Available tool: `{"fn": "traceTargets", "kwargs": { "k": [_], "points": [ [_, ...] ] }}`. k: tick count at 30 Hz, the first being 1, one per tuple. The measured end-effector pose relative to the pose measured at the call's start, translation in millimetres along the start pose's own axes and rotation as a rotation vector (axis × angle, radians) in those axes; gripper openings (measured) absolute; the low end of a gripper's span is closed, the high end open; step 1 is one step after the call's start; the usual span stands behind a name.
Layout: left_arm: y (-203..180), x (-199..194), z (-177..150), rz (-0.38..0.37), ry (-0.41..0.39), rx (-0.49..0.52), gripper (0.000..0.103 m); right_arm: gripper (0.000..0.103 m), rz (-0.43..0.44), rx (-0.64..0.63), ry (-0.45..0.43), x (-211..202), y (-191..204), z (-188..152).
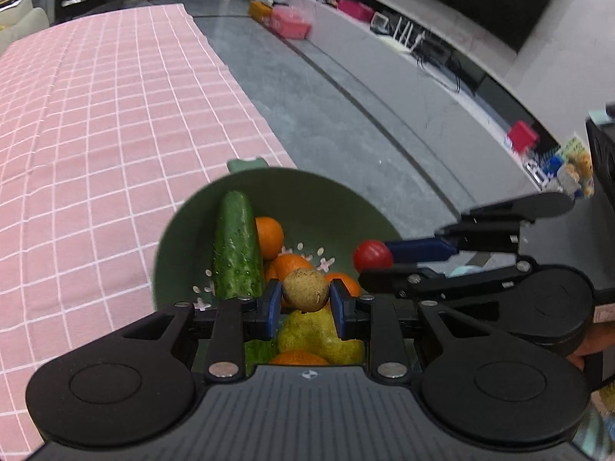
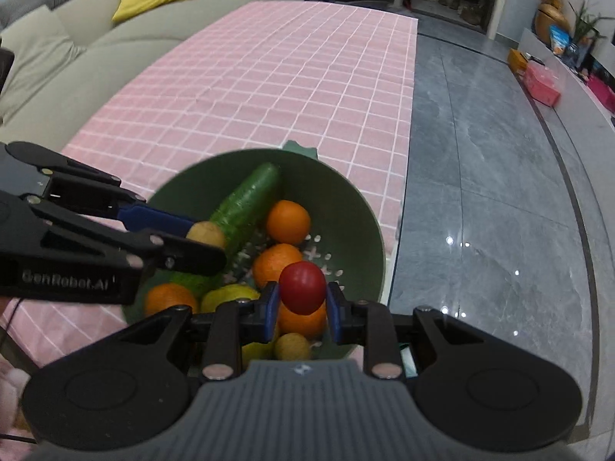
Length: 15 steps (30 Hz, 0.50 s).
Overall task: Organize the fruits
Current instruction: 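Carry the brown fruit and tomato over the colander and open both tools to drop them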
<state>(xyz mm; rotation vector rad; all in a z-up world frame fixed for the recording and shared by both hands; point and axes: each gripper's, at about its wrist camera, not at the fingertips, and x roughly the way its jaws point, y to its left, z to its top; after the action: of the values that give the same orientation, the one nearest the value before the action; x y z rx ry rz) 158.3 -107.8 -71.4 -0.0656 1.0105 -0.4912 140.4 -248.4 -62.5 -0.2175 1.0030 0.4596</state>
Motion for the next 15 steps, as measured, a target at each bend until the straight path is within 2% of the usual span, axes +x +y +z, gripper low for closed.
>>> {"fn": "traceTargets", "kwargs": {
  "k": [10, 15],
  "points": [
    [1.2, 14.4, 4.3, 0.025, 0.043, 0.016, 0.030, 0.022, -0.007, -0.061, 0.031, 41.6, -3.8, 10.5],
    [2.8, 18.6, 4.2, 0.013, 0.052, 0.010, 0.030, 0.023, -0.007, -0.061, 0.058, 50.4, -4.9, 8.8]
  ]
}}
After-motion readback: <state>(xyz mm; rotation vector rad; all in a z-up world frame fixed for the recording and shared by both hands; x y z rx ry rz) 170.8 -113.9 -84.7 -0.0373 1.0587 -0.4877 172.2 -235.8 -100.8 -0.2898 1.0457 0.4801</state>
